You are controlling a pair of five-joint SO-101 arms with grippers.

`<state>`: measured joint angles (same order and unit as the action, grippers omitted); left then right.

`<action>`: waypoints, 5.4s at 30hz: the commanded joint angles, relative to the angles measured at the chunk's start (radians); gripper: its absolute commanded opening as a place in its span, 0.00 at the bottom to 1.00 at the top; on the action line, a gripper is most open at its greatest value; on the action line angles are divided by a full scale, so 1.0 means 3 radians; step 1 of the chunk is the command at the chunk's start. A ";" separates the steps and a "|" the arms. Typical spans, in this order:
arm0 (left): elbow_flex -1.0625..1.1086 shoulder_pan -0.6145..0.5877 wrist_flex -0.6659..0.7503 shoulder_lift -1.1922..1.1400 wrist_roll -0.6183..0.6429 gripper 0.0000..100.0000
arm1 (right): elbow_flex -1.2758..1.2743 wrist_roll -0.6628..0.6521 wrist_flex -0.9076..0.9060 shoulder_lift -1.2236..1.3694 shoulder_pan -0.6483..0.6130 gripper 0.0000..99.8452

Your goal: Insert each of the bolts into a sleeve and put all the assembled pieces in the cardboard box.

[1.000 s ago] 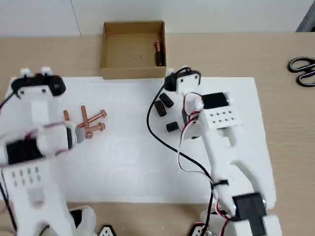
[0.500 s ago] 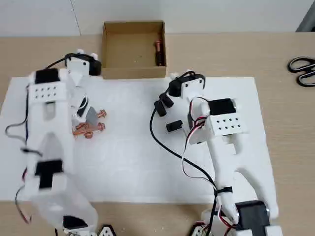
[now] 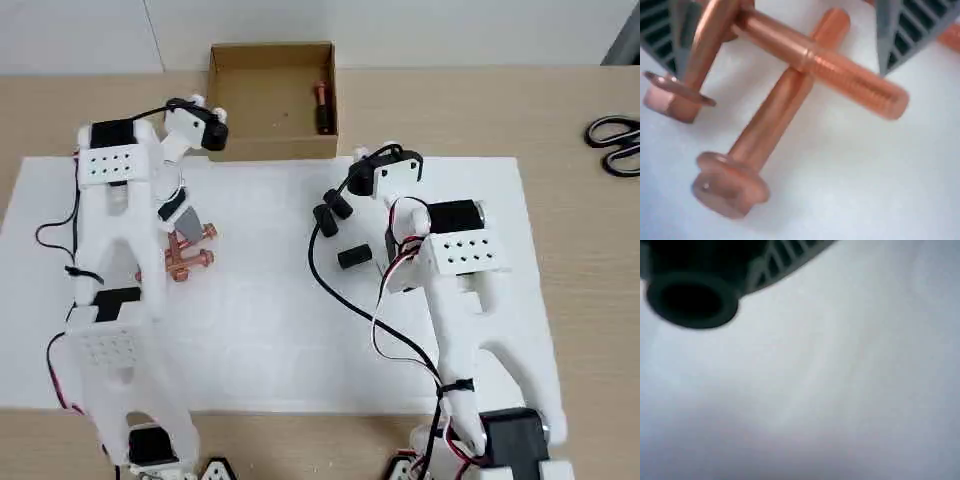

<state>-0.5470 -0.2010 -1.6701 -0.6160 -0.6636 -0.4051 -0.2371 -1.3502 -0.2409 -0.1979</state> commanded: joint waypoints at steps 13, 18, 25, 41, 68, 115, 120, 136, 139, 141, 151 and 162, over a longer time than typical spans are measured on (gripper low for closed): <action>-0.0591 0.0245 -0.0020 -0.0578 -0.0082 0.24 | 0.0020 -0.0031 -0.0028 -0.0141 0.0018 0.00; -0.0734 0.0245 -0.0041 -0.0762 -0.0072 0.20 | 0.0020 -0.0031 -0.0028 -0.0141 0.0023 0.00; -0.0754 0.0230 -0.0061 -0.0772 -0.0066 0.14 | 0.0020 -0.0031 -0.0023 -0.0136 0.0023 0.00; -0.0760 0.0256 -0.0128 -0.0772 -0.0026 0.10 | 0.0020 -0.0031 -0.0018 -0.0136 0.0028 0.00; -0.1450 0.0373 -0.0276 -0.0772 0.0818 0.10 | -0.0194 -0.0031 0.0038 -0.0161 0.0033 0.00; -0.1609 0.0220 -0.0256 -0.1274 0.0578 0.11 | -0.0194 -0.0010 0.0049 -0.0141 0.0018 0.00; -0.1695 0.0276 -0.0266 -0.1197 0.0588 0.11 | -0.0194 -0.0010 0.0090 -0.0141 0.0018 0.00; -0.1726 0.0251 -0.0205 -0.1647 0.0573 0.10 | -0.0194 -0.0010 0.0141 -0.0136 0.0018 0.00; -0.1762 0.0266 -0.0199 -0.1647 0.0583 0.10 | -0.0194 -0.0010 0.0141 -0.0136 0.0018 0.00; -0.1910 0.0271 -0.0225 -0.1647 0.0634 0.09 | -0.0194 -0.0010 0.0141 -0.0136 0.0018 0.00; -0.2401 0.0338 -0.0271 -0.1647 0.0997 0.01 | -0.0199 -0.0010 0.0141 -0.0136 0.0018 0.00; -0.2422 0.0491 -0.0281 -0.0987 0.1335 0.01 | -0.0199 -0.0026 0.0141 -0.0136 0.0018 0.00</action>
<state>-1.2789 -0.0752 -1.7423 -1.0733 -0.2785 -0.4680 -0.2371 -1.3211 -0.2409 -0.1979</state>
